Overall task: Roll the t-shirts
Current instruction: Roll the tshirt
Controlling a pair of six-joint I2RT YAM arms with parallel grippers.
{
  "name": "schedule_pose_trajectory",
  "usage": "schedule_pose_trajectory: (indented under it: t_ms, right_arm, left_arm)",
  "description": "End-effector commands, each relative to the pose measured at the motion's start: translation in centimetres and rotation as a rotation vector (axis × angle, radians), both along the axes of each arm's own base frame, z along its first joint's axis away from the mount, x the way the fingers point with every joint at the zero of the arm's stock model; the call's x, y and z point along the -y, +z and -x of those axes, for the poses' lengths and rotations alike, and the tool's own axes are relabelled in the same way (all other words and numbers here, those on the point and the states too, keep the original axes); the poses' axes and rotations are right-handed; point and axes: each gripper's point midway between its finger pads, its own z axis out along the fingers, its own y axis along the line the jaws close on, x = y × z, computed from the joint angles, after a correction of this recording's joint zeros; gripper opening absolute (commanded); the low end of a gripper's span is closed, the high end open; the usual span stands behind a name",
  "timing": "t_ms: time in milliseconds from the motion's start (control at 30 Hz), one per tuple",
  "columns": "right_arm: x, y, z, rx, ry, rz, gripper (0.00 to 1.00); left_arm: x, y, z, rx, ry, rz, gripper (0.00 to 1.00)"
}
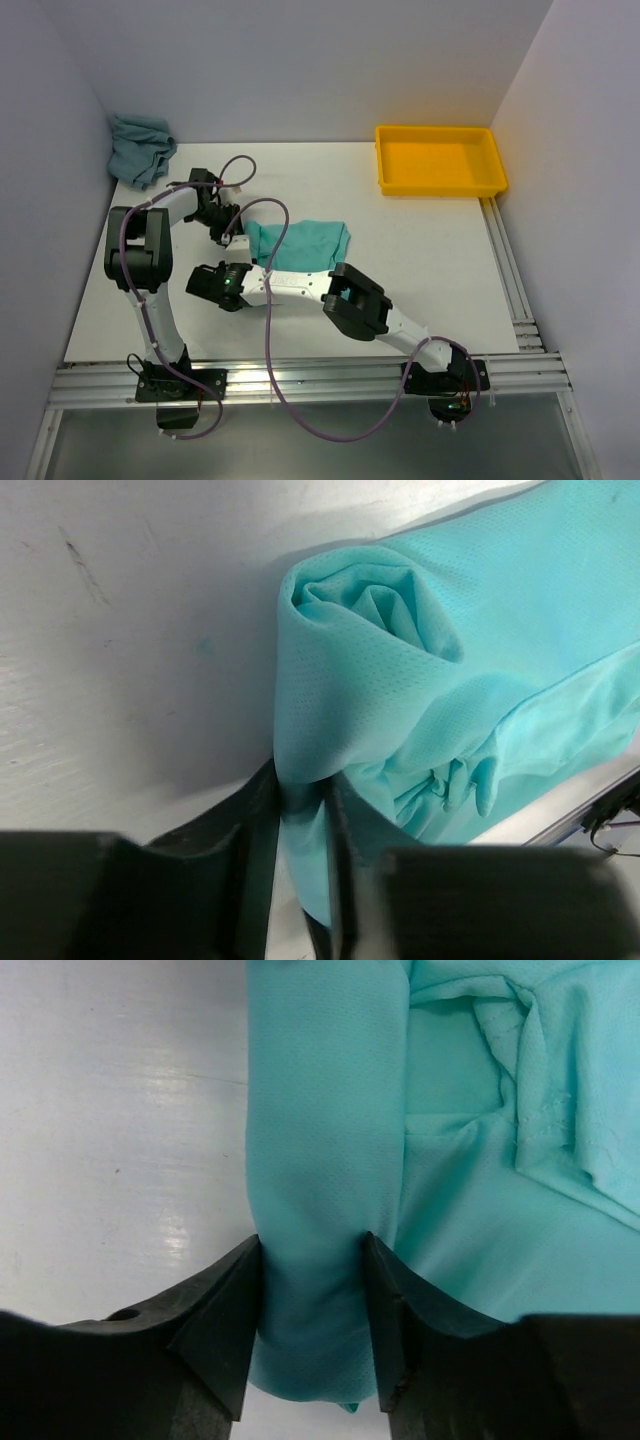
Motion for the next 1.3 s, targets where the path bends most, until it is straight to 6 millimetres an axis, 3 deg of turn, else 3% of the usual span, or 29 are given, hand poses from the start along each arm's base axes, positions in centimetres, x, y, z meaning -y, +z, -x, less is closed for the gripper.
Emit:
schedule_pose_trajectory:
  t_ms: [0, 233, 300, 333, 367, 400, 433, 467, 500, 533, 567, 600, 633, 667, 700, 767, 833, 867, 933, 967, 1033, 1133, 1267]
  right_arm:
    - [0.9, -3.6, 3.4, -0.142, 0.023, 0.075, 0.49]
    - [0.8, -4.8, 4.1, -0.209, 0.065, 0.038, 0.22]
    - [-0.9, -2.9, 3.2, -0.196, 0.083, -0.092, 0.17]
    - [0.3, -4.1, 3.6, -0.219, 0.089, -0.092, 0.15]
    - [-2.1, -1.3, 3.2, -0.202, 0.121, -0.247, 0.15]
    - [-2.3, -0.6, 2.5, -0.205, 0.122, -0.310, 0.14]
    - [-1.1, -1.8, 2.9, -0.228, 0.126, -0.324, 0.14]
    - [-3.1, 1.3, 2.4, -0.210, 0.157, -0.479, 0.13]
    - [-1.8, 0.3, 2.1, -0.226, 0.141, -0.494, 0.13]
    - [-1.9, 1.1, 1.9, -0.224, 0.143, -0.548, 0.13]
    - [-3.1, 3.5, 1.3, -0.203, 0.149, -0.673, 0.13]
    - [-2.0, 2.2, 2.0, -0.243, 0.147, -0.691, 0.13]
    - [-1.7, 2.3, 1.5, -0.251, 0.131, -0.739, 0.13]
    - [-2.6, 4.4, 1.1, -0.234, 0.129, -0.864, 0.13]
    - [-1.5, 3.0, 1.9, -0.279, 0.120, -0.883, 0.13]
    - [-1.7, 4.4, 1.0, -0.281, 0.091, -1.037, 0.13]
    - [-0.5, 2.7, 1.6, -0.324, 0.064, -1.076, 0.13]
    - [-0.8, 3.8, 1.3, -0.320, 0.055, -1.160, 0.13]
    - [0.1, 2.2, 1.7, -0.348, 0.021, -1.184, 0.13]
    - [-0.2, 3.0, 1.7, -0.349, 0.020, -1.242, 0.13]
    - [0.4, 1.8, 2.0, -0.369, -0.005, -1.257, 0.12]
    - [0.5, 2.1, 2.0, -0.385, -0.029, -1.344, 0.12]
    - [0.8, 1.7, 2.0, -0.401, -0.048, -1.387, 0.12]
  left_arm:
    - [-1.7, -1.0, -1.5, 0.045, -0.005, -0.083, 0.30]
    - [-1.1, 1.4, -2.8, 0.080, -0.028, -0.005, 0.50]
    - [-1.2, 3.0, -3.6, 0.109, -0.037, 0.030, 0.55]
    - [-1.2, 3.7, -3.9, 0.123, -0.041, 0.040, 0.57]
    - [-1.2, 4.7, -4.5, 0.150, -0.052, 0.058, 0.59]
    - [-1.2, 5.5, -4.3, 0.145, -0.057, 0.093, 0.60]
    - [-1.2, 6.1, -4.4, 0.151, -0.057, 0.109, 0.61]
    - [-1.3, 7.0, -4.7, 0.187, -0.085, 0.117, 0.62]
    - [-0.9, 7.7, -4.5, 0.190, -0.100, 0.145, 0.62]
    - [-0.8, 8.0, -4.4, 0.193, -0.108, 0.154, 0.62]
    - [-1.8, 8.6, -4.6, 0.214, -0.098, 0.156, 0.62]
    - [-2.0, 8.9, -4.5, 0.217, -0.095, 0.166, 0.63]
    - [-2.0, 9.3, -4.2, 0.223, -0.101, 0.178, 0.63]
    - [-2.1, 9.2, -3.9, 0.220, -0.104, 0.184, 0.63]
    - [-2.2, 9.1, -3.7, 0.213, -0.103, 0.190, 0.63]
    - [-2.2, 8.6, -2.9, 0.200, -0.112, 0.197, 0.62]
    - [-2.2, 7.9, -2.5, 0.197, -0.123, 0.198, 0.62]
    - [-2.1, 7.3, -2.0, 0.183, -0.124, 0.201, 0.62]
    - [-1.9, 6.3, -1.6, 0.160, -0.132, 0.219, 0.62]
    - [-1.7, 5.8, -1.1, 0.146, -0.135, 0.242, 0.62]
    - [-1.3, 4.8, -0.5, 0.127, -0.146, 0.264, 0.62]
    - [-0.1, 3.3, 0.8, 0.100, -0.181, 0.300, 0.62]
    - [0.8, 2.0, 1.0, 0.089, -0.190, 0.327, 0.62]
